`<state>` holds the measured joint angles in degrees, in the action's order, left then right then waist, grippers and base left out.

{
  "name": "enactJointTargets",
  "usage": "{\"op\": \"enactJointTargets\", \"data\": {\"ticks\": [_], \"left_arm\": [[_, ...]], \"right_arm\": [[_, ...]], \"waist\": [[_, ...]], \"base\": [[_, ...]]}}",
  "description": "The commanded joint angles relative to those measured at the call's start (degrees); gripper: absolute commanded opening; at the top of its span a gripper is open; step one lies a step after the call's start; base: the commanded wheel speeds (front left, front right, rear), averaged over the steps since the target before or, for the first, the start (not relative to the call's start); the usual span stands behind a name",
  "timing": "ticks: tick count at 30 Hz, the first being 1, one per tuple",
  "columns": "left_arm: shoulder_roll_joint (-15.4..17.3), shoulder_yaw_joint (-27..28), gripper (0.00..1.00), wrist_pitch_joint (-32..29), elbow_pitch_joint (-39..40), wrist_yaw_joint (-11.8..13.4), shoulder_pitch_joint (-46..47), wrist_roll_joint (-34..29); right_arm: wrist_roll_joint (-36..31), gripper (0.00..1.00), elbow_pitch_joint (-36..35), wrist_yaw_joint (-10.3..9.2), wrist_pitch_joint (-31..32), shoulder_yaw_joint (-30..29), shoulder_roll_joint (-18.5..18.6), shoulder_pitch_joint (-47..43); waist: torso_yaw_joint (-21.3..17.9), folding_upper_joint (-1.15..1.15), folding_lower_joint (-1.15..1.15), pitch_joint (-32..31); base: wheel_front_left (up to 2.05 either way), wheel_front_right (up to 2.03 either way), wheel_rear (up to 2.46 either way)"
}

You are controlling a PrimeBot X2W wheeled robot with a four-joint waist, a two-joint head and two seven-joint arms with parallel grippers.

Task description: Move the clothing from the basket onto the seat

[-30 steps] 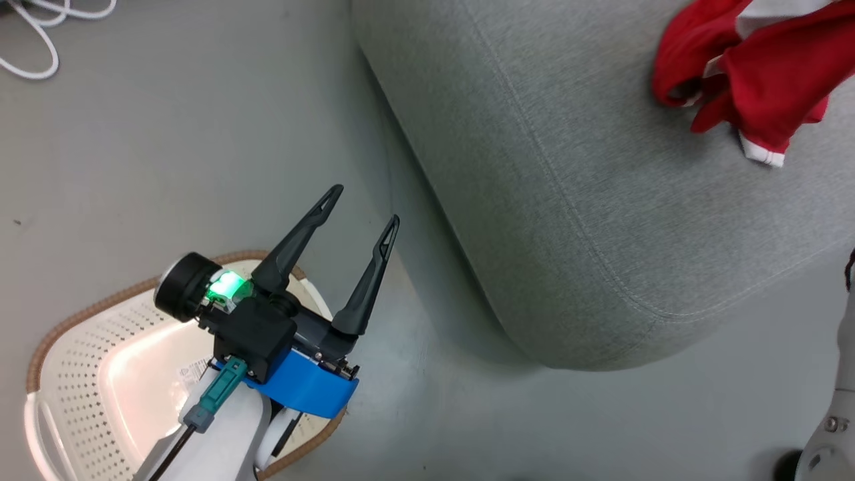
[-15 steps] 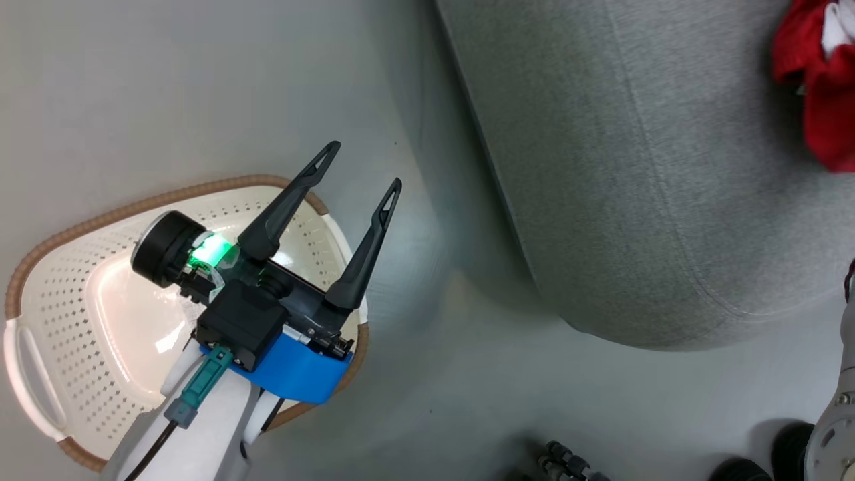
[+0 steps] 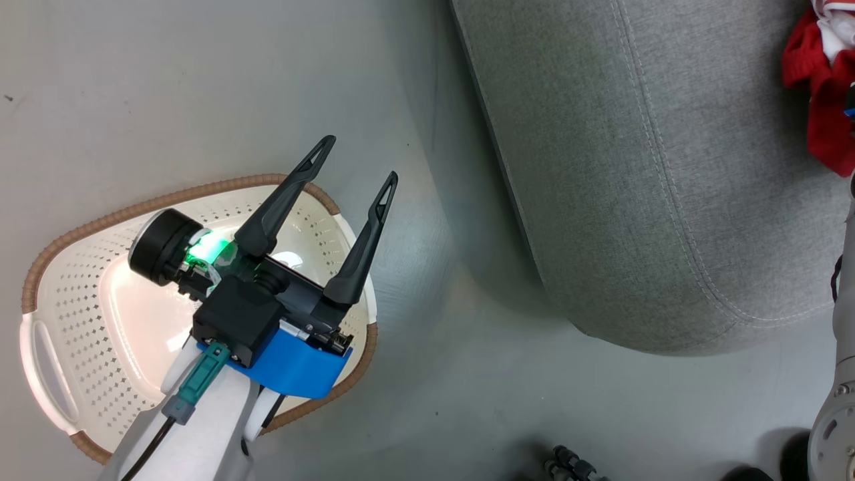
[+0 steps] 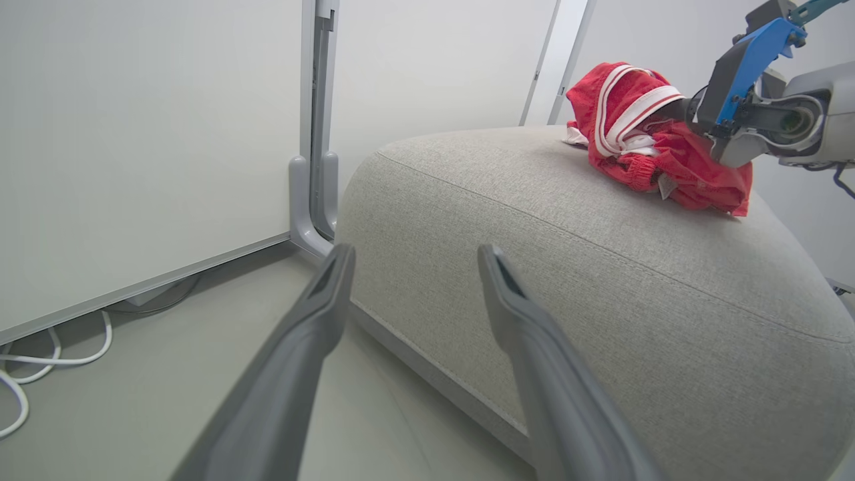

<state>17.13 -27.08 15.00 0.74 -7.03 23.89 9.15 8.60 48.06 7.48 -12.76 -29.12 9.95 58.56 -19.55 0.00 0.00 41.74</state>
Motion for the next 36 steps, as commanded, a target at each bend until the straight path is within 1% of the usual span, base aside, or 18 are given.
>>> {"op": "enactJointTargets", "data": {"ticks": [1,2,3,6,11,16,20,24,29,36], "left_arm": [[-0.2,0.1,1.00,0.3,-0.2,0.3,0.8,0.1],[-0.2,0.1,1.00,0.3,-0.4,0.3,0.8,0.2],[-0.3,0.1,1.00,0.3,-0.5,0.3,0.7,0.3],[-0.9,-0.1,1.00,0.3,-1.4,0.2,0.7,0.6],[-2.8,0.0,1.00,0.3,-3.4,-0.1,-0.2,2.0],[-4.9,0.9,1.00,0.3,-5.5,-0.2,-1.8,2.9],[-6.7,2.0,1.00,0.3,-6.9,-0.4,-3.7,3.7],[-8.5,3.7,1.00,0.3,-7.8,-0.5,-6.2,4.4],[-10.4,6.7,1.00,0.3,-8.6,-0.6,-10.0,5.0],[-12.2,10.2,1.00,0.3,-10.8,-0.6,-14.3,5.1]], "right_arm": [[-0.1,0.55,0.4,0.03,-0.6,0.5,0.4,0.7],[-0.1,0.93,0.6,0.03,-0.5,1.0,0.4,0.5],[-0.2,1.00,0.8,0.03,-0.6,1.6,0.5,0.2],[0.0,1.00,1.4,0.03,-0.8,2.9,1.1,-1.3],[0.7,1.00,1.3,0.03,-0.7,5.3,2.3,-4.3],[1.2,1.00,-0.6,0.03,-0.6,8.5,3.6,-9.0],[2.1,1.00,-3.2,0.03,0.1,10.9,3.8,-13.5],[2.9,1.00,-7.3,0.03,1.2,13.3,3.1,-18.6],[3.9,1.00,-14.1,0.03,3.6,15.9,2.5,-25.9],[3.4,1.00,-25.1,0.03,6.8,16.5,0.8,-36.5]], "waist": [[-0.1,0.00,0.00,-0.3],[-0.2,0.00,0.00,-0.6],[-0.2,0.00,0.00,-0.9],[0.1,0.00,0.00,-2.4],[1.5,0.00,0.00,-6.2],[3.4,0.00,0.00,-11.0],[5.0,0.00,0.00,-15.4],[6.6,0.00,0.00,-19.6],[8.9,0.00,0.00,-24.6],[12.9,0.00,0.00,-30.5]], "base": [[0.00,0.00,0.00],[0.00,0.00,0.00],[0.00,0.00,0.00],[0.00,0.00,0.00],[0.00,0.00,0.00],[0.00,0.00,0.00],[0.00,0.00,0.00],[0.00,0.00,0.00],[0.00,0.00,0.00],[0.00,0.00,0.00]]}}
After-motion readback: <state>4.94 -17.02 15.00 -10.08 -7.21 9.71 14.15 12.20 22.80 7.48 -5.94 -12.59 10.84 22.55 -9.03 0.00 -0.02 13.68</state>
